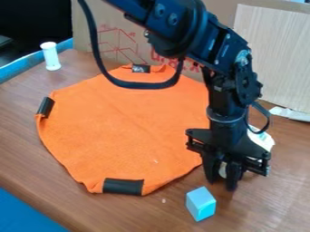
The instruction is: Move the white bottle on the top edge of the cloth
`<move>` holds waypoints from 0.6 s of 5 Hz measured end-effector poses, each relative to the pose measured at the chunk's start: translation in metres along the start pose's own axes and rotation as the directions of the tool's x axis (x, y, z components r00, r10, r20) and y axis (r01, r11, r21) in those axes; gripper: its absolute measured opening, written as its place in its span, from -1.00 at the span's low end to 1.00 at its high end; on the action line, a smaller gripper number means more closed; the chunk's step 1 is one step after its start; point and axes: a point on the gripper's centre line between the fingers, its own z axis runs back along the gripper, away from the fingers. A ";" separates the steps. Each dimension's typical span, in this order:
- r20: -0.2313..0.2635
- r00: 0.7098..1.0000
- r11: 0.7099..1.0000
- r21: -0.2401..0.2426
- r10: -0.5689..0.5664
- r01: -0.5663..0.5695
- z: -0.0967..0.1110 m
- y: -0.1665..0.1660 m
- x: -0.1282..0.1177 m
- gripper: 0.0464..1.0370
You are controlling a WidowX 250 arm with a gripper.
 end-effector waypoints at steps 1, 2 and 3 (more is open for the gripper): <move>-0.016 1.000 1.000 -0.011 0.021 -0.021 0.009 0.014 -0.013 -0.43; 0.042 0.997 0.995 -0.072 0.069 -0.065 0.046 0.038 -0.019 -0.43; 0.053 0.995 0.990 -0.120 0.087 -0.080 0.067 0.058 -0.039 -0.43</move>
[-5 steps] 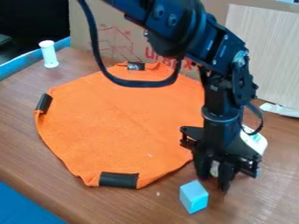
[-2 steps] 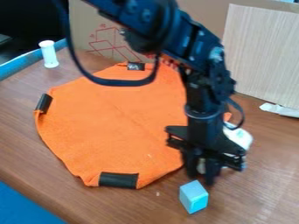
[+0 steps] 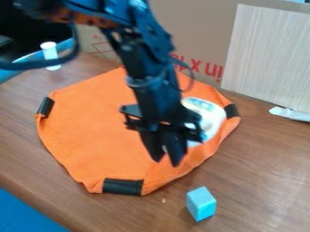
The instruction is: Move the white bottle on the top edge of the cloth
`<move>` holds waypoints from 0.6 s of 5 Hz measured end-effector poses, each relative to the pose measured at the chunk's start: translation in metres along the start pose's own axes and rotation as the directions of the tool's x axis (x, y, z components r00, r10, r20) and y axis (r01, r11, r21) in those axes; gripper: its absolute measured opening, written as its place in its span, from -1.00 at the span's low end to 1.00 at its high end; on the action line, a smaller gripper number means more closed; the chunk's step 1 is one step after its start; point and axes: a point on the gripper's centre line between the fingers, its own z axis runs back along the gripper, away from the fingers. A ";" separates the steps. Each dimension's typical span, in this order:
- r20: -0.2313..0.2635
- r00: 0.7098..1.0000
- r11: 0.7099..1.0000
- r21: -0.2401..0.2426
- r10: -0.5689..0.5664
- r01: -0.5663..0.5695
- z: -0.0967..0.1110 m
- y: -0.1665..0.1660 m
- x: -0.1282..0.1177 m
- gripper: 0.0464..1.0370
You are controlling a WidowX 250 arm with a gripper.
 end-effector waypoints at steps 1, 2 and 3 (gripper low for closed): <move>0.031 1.000 1.000 0.000 -0.004 0.004 0.016 0.022 -0.017 -0.43; 0.012 1.000 0.999 0.035 0.019 -0.019 0.010 0.044 -0.030 -0.43; -0.019 1.000 0.996 0.082 0.023 -0.021 -0.008 0.063 -0.036 -0.43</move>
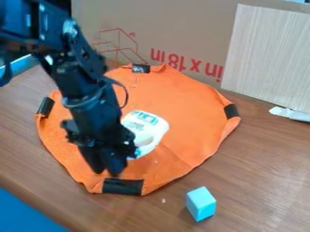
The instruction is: Move the white bottle on the top edge of the cloth
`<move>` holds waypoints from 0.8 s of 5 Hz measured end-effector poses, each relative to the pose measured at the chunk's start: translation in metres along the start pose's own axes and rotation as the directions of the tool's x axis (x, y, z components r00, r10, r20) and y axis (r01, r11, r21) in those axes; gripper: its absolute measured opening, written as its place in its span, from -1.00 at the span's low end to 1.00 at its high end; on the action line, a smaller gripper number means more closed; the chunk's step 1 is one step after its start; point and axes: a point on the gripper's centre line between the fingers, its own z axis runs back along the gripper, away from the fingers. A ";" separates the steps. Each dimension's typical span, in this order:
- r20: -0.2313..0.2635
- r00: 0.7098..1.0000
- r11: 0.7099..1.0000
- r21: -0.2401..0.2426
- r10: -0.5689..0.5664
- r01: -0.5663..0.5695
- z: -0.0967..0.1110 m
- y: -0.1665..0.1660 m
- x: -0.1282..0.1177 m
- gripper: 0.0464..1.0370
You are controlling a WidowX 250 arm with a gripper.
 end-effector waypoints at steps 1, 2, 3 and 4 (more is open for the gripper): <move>-0.024 1.000 1.000 0.031 0.001 0.000 -0.016 0.008 0.003 -0.43; -0.045 0.999 0.999 0.037 -0.001 0.003 -0.022 0.011 0.005 -0.31; -0.065 0.998 1.000 0.005 0.008 -0.008 -0.014 0.012 0.003 0.30; -0.029 1.000 1.000 -0.030 0.000 -0.001 0.016 0.013 0.006 0.83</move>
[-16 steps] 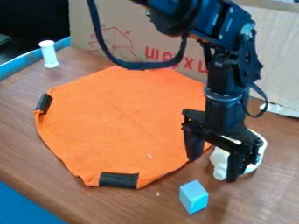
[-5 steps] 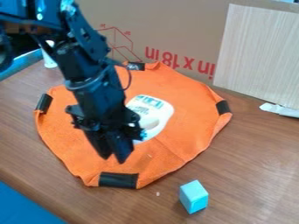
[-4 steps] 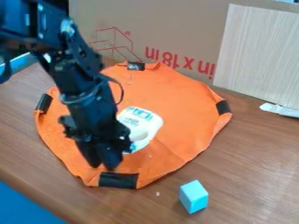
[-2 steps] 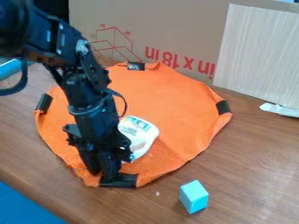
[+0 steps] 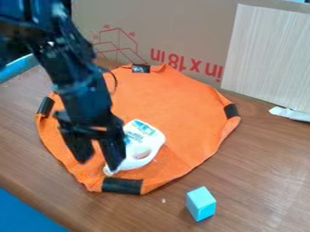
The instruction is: Move the white bottle on the top edge of the cloth
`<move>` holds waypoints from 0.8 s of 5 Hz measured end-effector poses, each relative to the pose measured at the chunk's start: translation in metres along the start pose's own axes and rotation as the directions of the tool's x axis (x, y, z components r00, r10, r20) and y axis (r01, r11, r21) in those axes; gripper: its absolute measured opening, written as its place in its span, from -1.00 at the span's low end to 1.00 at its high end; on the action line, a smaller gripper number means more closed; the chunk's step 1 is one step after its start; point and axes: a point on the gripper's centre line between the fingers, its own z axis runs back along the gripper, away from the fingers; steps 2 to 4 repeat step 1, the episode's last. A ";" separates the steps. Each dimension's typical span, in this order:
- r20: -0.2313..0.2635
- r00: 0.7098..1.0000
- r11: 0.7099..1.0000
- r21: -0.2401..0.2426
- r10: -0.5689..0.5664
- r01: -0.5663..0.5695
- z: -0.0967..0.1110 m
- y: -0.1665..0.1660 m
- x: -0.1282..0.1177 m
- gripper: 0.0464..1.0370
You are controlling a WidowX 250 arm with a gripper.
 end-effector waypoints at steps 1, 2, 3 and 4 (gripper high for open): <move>0.009 1.000 0.999 -0.025 -0.021 0.021 0.035 0.005 -0.004 0.93; 0.009 1.000 0.999 -0.025 -0.021 0.021 0.035 0.005 -0.004 0.93; 0.009 1.000 0.999 -0.025 -0.021 0.021 0.035 0.005 -0.004 0.93; 0.009 1.000 0.999 -0.025 -0.021 0.021 0.035 0.005 -0.004 0.93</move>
